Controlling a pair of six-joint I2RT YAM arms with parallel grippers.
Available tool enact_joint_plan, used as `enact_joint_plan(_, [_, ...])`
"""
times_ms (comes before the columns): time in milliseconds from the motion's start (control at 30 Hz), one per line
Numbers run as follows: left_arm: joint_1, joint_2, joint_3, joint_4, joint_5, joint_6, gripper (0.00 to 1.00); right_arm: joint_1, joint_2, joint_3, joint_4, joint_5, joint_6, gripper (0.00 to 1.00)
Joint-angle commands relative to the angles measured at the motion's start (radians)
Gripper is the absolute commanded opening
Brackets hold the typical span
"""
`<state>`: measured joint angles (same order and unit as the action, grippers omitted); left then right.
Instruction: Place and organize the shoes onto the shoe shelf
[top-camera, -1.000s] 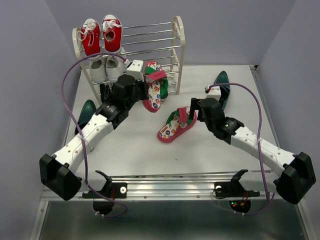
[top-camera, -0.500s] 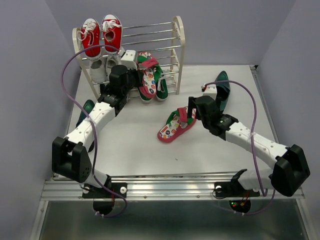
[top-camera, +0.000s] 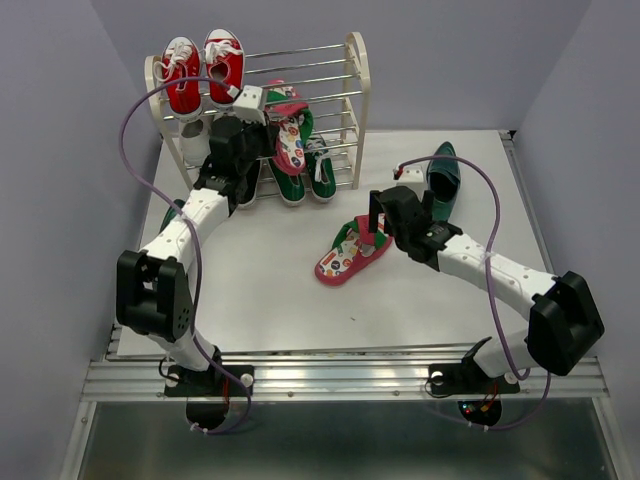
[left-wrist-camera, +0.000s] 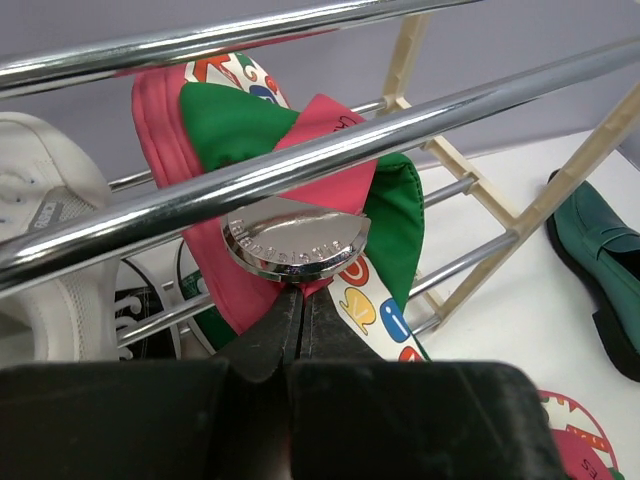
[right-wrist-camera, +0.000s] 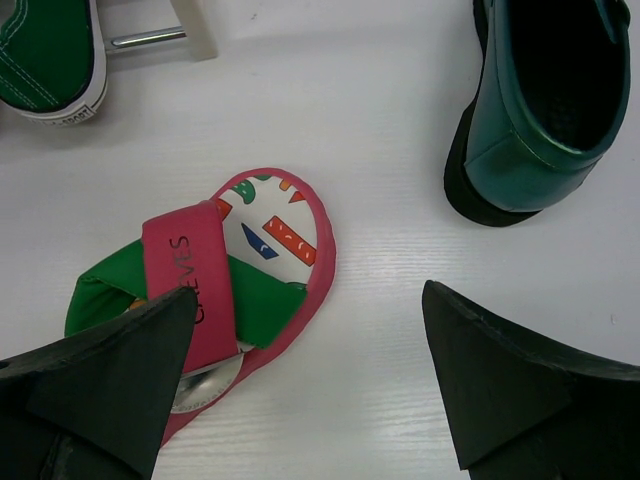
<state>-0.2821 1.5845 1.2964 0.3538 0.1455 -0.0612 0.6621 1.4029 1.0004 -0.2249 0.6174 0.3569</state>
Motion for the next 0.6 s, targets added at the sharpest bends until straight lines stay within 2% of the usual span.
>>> enact_joint_plan(0, [0.014,-0.005,0.087,0.212,0.072,0.037,0.00,0.005,0.001,0.050,0.032,0.036,0.002,1.00])
enact_joint_plan(400, [0.044,0.080,0.139,0.234,0.088,0.037,0.00,0.005,-0.001,0.049,0.039,0.039,0.011,1.00])
enact_joint_plan(567, [0.049,0.098,0.130,0.232,-0.003,0.012,0.00,0.005,-0.007,0.038,0.039,0.048,0.014,1.00])
